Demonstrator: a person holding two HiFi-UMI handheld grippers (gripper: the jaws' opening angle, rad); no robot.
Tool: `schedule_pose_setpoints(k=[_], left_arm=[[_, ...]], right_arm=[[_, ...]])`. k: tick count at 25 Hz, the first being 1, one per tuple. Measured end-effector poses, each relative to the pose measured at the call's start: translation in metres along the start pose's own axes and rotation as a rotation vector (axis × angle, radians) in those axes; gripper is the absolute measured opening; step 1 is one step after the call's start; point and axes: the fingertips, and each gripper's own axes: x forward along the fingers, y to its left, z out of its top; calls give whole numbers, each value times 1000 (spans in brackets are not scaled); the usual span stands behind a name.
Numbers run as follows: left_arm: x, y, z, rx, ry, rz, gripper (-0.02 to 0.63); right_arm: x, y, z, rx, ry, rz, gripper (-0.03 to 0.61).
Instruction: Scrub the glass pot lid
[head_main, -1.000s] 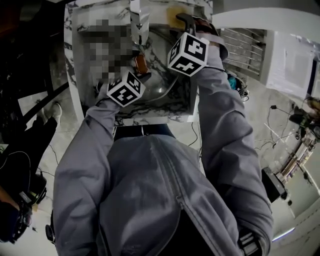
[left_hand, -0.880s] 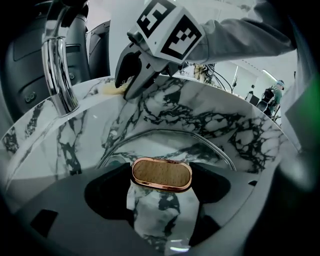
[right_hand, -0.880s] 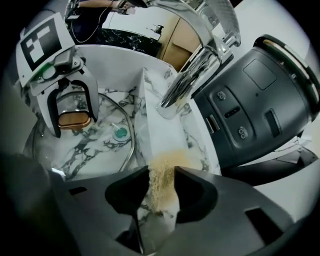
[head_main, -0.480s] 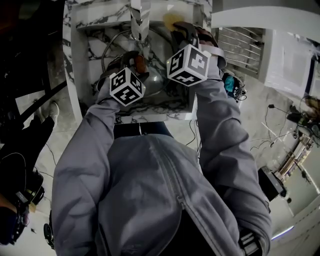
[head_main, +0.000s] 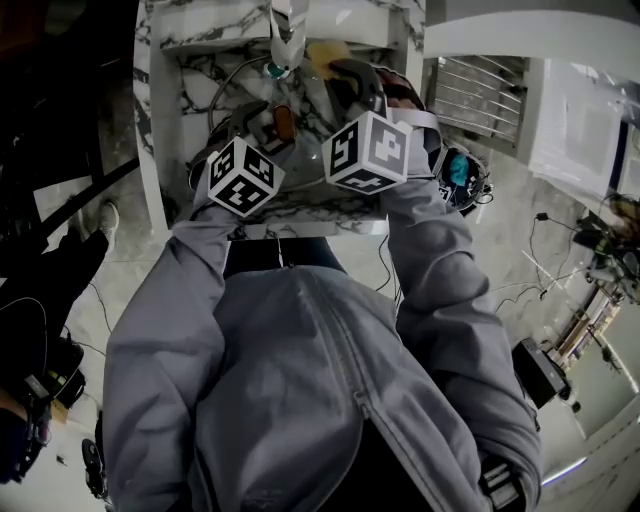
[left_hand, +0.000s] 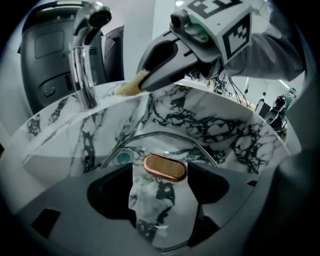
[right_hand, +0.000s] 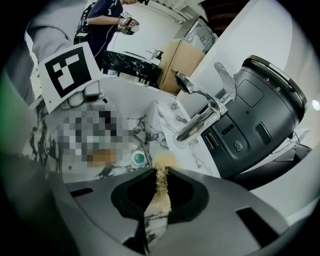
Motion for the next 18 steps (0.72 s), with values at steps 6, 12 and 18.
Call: schedule_pose_setpoints(k=[6,12,18], left_arm=[[-67,31,2,-144,-71,115,18],[-122,50,-1,-276,-95,152,15],[-142,54,-17,-339,-111,186,15]], right_arm=[[4,22,28,-10,-32,62,58],[19,44,71,-61,-67,144,58],[59,84,98,-177,-49,264,58]])
